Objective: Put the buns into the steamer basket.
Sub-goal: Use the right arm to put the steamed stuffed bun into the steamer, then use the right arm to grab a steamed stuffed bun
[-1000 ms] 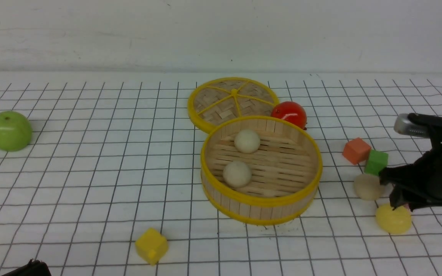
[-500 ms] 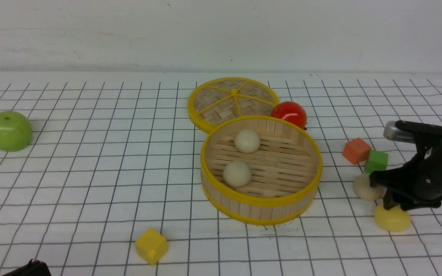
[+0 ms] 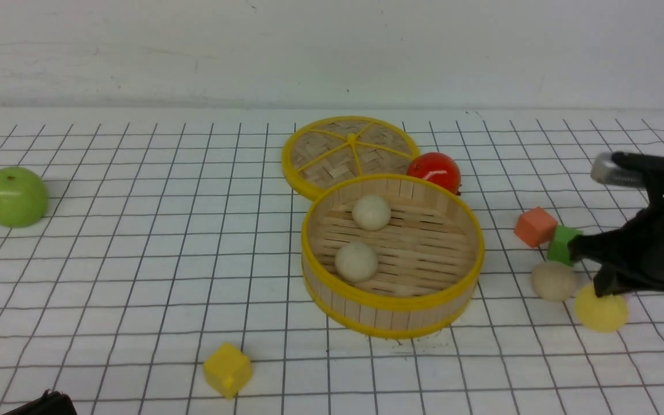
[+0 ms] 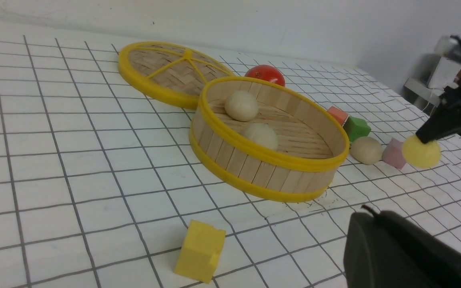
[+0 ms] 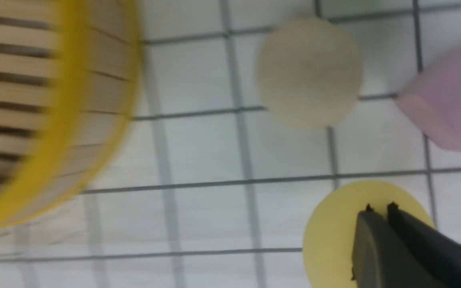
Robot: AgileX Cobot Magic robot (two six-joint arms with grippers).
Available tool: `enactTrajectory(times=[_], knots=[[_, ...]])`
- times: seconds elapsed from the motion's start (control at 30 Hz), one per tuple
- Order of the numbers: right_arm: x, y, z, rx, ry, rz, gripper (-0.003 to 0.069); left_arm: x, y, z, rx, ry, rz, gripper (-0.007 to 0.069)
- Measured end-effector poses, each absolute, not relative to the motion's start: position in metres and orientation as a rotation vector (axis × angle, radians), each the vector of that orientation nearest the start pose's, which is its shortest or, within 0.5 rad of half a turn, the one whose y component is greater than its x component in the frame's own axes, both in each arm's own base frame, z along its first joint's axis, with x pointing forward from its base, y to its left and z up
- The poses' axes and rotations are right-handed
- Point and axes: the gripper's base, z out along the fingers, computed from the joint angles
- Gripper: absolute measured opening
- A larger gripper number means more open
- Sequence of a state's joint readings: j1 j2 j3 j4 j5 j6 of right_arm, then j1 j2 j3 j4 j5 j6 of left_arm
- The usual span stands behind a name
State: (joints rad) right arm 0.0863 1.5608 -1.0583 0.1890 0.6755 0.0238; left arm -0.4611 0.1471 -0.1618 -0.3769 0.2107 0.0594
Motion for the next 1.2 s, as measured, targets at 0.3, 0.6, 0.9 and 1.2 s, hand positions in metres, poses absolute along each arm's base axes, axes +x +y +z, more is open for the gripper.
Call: enactTrajectory(times=[0.3, 0.6, 0.9, 1.2], knots=[[0.336, 0.127, 0.290, -0.230, 2.429, 0.400, 0.0005, 0.054, -0.035, 0.241, 0.188, 1.696, -0.644, -0.0003], [0.414, 0.155, 0.240, -0.234, 2.384, 0.364, 0.0017, 0.054, -0.035, 0.241, 0.188, 1.697, -0.644, -0.0002], [0.431, 0.161, 0.207, -0.230, 2.435, 0.356, 0.0211, 0.054, -0.035, 0.241, 0.188, 1.697, -0.644, -0.0002], [0.394, 0.144, 0.297, -0.325, 2.358, 0.301, 0.0505, 0.054, -0.035, 0.241, 0.188, 1.697, -0.644, -0.0001]])
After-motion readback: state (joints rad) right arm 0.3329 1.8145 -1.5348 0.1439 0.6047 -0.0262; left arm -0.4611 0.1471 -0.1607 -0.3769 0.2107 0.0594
